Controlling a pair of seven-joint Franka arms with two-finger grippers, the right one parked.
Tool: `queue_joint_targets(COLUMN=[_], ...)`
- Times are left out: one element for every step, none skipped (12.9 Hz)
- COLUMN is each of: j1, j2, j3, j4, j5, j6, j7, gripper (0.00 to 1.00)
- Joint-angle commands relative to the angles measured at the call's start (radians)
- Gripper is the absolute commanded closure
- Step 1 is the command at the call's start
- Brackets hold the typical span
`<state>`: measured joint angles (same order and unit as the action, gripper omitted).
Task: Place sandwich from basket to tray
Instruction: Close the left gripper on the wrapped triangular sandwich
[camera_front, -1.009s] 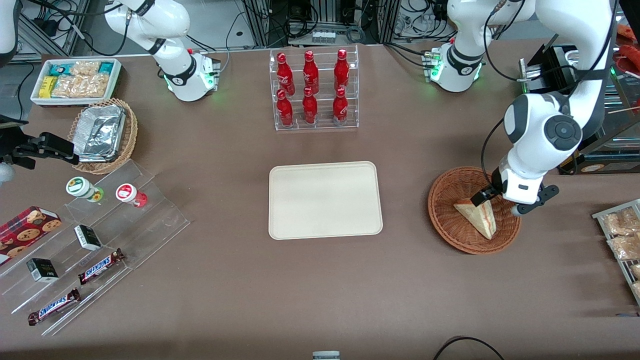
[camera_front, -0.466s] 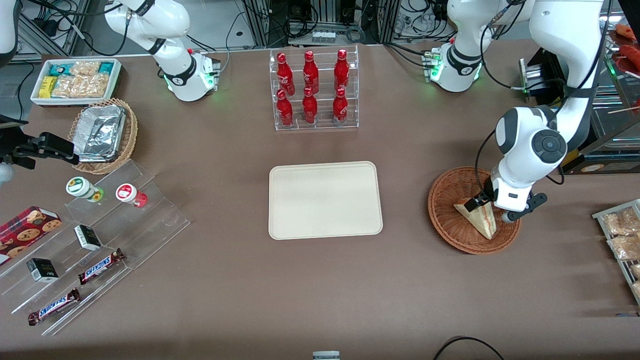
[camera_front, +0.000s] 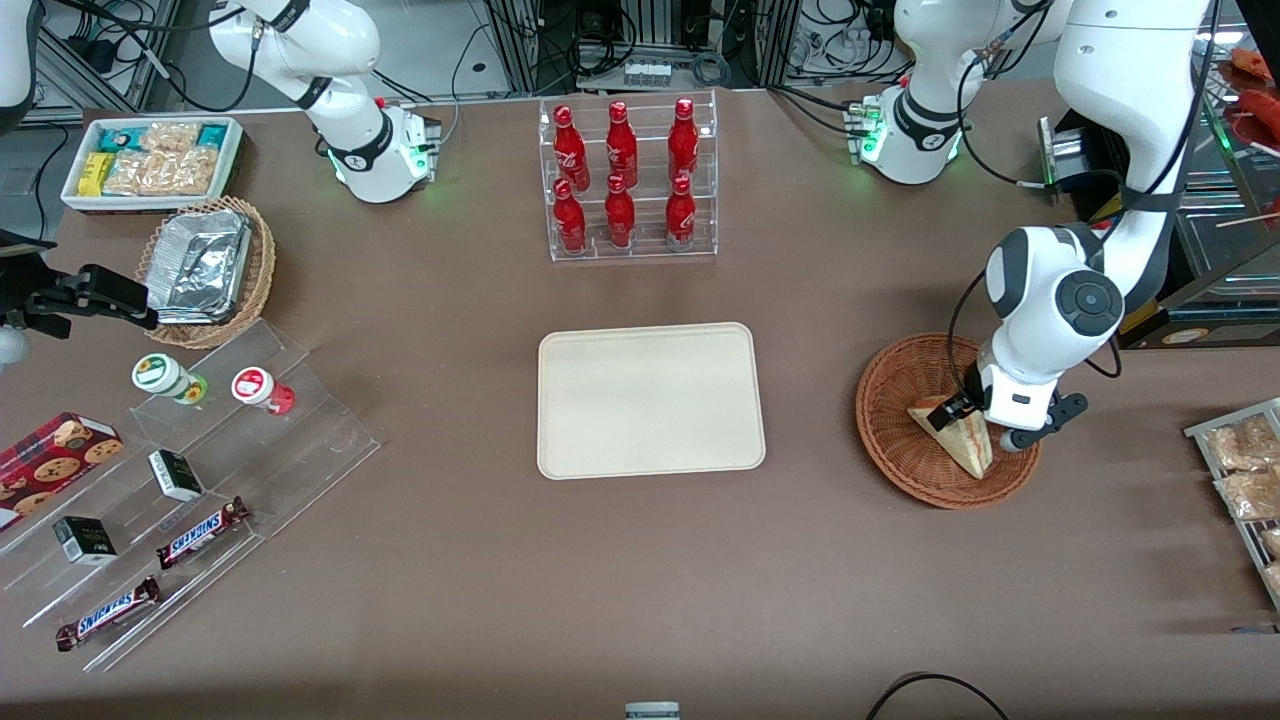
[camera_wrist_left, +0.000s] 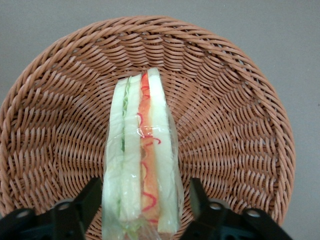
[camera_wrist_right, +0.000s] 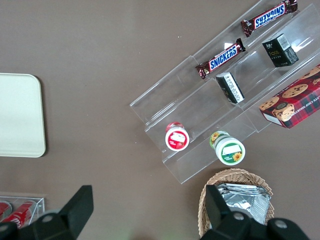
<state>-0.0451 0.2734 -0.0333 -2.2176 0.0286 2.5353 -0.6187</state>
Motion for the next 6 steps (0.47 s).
queue_joint_targets(j1=[0.001,0.001,0.001,0.001,0.001,-0.005], j2=[-0.002,-0.008,-0.020,-0.040,-0.068,-0.095], j3=[0.003,0.003,0.003,0.003,0.003,0.001], j4=[0.006,0.006,0.007,0.019,0.051,0.094], j5=[0.008,0.008,0.008,0.008,0.008,0.010], j6=[0.007,0.002,-0.015,-0.064,-0.146,-0.250], j7=[-0.010,-0.010,-0.012,-0.010,-0.009,-0.006], gripper=[1.00,1.00,1.00,1.00,1.00,1.00])
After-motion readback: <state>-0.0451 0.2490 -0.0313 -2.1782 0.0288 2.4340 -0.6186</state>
